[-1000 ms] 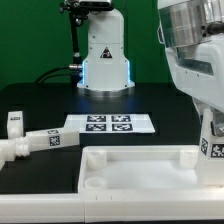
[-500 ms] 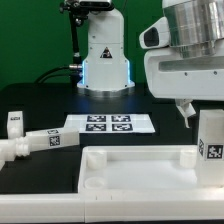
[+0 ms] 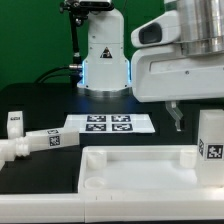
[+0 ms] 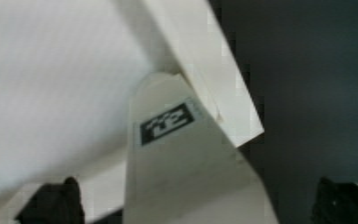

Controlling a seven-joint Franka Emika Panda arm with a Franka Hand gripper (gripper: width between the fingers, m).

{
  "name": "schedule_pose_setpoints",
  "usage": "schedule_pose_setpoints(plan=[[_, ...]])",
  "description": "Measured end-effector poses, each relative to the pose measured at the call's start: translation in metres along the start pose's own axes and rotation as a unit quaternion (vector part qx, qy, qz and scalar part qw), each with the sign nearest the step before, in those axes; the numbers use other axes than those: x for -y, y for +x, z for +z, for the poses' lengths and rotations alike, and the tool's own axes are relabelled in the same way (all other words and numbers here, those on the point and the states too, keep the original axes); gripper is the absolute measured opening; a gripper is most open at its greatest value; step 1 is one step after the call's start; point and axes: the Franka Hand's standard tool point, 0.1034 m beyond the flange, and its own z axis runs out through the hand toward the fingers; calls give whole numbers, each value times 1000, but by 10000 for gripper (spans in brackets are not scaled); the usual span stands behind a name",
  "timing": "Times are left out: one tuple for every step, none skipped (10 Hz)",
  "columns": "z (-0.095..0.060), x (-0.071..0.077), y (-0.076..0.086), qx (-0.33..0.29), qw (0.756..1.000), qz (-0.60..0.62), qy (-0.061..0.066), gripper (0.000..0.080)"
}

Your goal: Assemble desk

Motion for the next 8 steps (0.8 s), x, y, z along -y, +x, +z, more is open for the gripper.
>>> schedule_pose_setpoints(plan=[[1, 2, -1, 1, 1000, -1, 1, 649], [0, 1, -1, 1, 1000, 16, 1, 649], [0, 1, -1, 1, 1000, 15, 1, 557], [1, 1, -1, 1, 999, 41, 2, 557], [1, 1, -1, 1, 997, 75, 2, 383], [0, -3, 0, 1, 995, 98, -1, 298], [0, -5, 1, 0, 986, 165, -1, 298], [-2, -6, 2, -1, 974, 228, -1, 298]])
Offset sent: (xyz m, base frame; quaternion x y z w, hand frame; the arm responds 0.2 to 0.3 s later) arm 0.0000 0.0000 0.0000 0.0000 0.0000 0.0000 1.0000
